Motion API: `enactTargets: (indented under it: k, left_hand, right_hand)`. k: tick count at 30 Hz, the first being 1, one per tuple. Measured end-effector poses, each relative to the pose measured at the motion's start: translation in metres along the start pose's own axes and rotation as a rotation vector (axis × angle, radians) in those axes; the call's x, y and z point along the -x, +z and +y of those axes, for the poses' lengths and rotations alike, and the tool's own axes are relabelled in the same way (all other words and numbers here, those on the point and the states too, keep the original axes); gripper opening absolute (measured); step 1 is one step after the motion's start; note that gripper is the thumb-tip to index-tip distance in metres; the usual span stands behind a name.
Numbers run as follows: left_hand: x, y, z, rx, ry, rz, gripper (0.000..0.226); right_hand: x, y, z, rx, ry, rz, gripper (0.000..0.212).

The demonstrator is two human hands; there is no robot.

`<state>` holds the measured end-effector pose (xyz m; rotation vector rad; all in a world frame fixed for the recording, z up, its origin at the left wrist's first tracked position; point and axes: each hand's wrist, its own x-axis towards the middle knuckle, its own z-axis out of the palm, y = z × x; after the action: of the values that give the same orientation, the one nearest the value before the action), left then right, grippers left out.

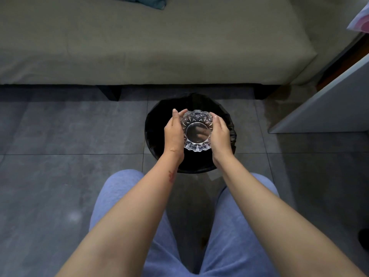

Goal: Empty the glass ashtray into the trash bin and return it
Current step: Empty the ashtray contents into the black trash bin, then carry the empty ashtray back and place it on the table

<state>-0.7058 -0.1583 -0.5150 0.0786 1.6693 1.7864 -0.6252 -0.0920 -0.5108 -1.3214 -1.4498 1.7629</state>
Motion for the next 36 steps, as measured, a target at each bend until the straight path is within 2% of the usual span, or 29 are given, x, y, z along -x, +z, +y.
enactTargets:
  k: [5, 9, 13, 22, 27, 31, 36]
  left_hand:
    - [-0.006, 0.003, -0.009, 0.027, -0.037, 0.058, 0.046]
    - [0.006, 0.013, 0.023, 0.033, -0.064, 0.101, 0.046]
    - [0.04, 0.025, 0.084, 0.011, -0.08, 0.093, 0.043]
    - [0.14, 0.087, 0.261, -0.065, -0.073, 0.018, 0.033]
    - [0.197, 0.129, 0.345, -0.077, -0.087, -0.067, 0.042]
    - [0.237, 0.162, 0.393, -0.08, -0.097, -0.154, 0.047]
    - [0.284, 0.197, 0.421, -0.075, -0.096, -0.245, 0.051]
  right_hand:
    - [-0.005, 0.004, 0.006, -0.039, -0.082, 0.076, 0.037]
    - [0.003, 0.003, -0.02, -0.096, -0.033, 0.095, 0.036]
    - [0.031, -0.004, -0.079, -0.138, -0.001, 0.103, 0.036]
    - [0.118, -0.05, -0.272, -0.151, -0.006, 0.169, 0.035]
    - [0.162, -0.087, -0.366, -0.166, -0.019, 0.233, 0.035]
    - [0.196, -0.119, -0.421, -0.21, -0.033, 0.312, 0.034]
    - [0.231, -0.159, -0.454, -0.276, -0.052, 0.396, 0.033]
